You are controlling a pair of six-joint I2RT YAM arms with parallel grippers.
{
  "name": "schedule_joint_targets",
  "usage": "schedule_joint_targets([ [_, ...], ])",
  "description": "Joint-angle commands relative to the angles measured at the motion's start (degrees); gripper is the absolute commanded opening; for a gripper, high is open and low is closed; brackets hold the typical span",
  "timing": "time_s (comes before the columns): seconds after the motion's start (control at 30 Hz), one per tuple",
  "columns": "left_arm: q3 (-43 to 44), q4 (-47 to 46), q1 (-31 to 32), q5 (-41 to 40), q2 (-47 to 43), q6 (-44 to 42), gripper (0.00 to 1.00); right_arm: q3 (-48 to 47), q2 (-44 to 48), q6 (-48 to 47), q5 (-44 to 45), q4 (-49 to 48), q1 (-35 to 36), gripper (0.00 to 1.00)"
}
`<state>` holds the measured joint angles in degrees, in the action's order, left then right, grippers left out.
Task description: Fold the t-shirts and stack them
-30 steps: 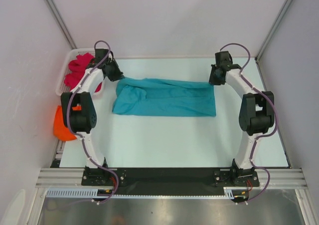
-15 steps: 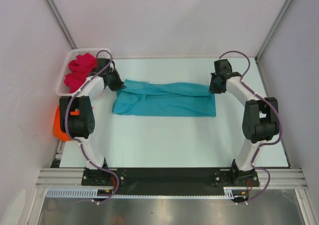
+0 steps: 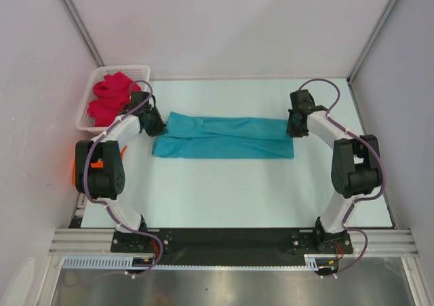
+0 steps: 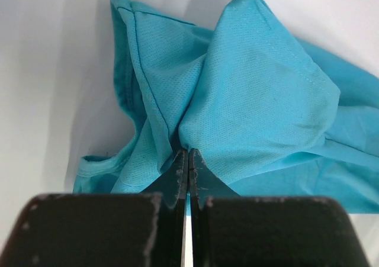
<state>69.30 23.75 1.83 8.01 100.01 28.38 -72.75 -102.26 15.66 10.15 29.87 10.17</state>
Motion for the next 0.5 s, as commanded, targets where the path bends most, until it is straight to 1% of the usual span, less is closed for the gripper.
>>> schedule_joint_targets([
  [0.0,-0.3,-1.0,0.3,-1.0,-2.0,-0.7,0.06,-0.4,0.1,0.4,1.5,0.2,0.4,0.03],
  [0.03,-0.1,-0.5,0.3,-0.9,-1.8,-0.6,0.11,-0.4,0.0,0.3,1.4,0.2,0.4,0.06],
  [0.07,0.3,-0.2,0.3,-0.5,-1.5,-0.5,0.18,-0.5,-0.1,0.2,1.2,0.6,0.3,0.11],
  [0.1,0.7,0.1,0.3,-0.4,-1.3,-0.4,0.36,-0.8,-0.6,0.2,0.9,0.7,0.3,0.32],
  [0.13,0.9,0.8,0.3,-0.4,-1.1,-0.4,0.45,-1.0,-0.7,0.2,0.8,0.9,0.3,0.38],
  [0.17,1.4,1.1,0.3,-0.9,-1.1,-0.3,0.60,-1.1,-0.7,0.1,0.7,1.0,0.4,0.40],
  [0.3,2.8,1.9,0.3,-2.4,-1.6,-0.1,0.82,-2.4,-0.3,0.1,0.5,1.2,0.6,0.42],
  [0.33,3.2,2.1,0.3,-2.6,-1.5,-0.1,0.83,-2.8,-0.4,0.1,0.5,1.3,0.7,0.43],
  [0.37,4.5,2.2,0.3,-2.7,-1.0,0.0,0.86,-3.4,-0.6,0.1,0.7,1.9,0.8,0.43],
  [0.47,8.2,2.4,0.3,-2.7,1.1,0.3,0.87,-5.1,-0.7,0.0,1.2,2.8,1.3,0.44],
])
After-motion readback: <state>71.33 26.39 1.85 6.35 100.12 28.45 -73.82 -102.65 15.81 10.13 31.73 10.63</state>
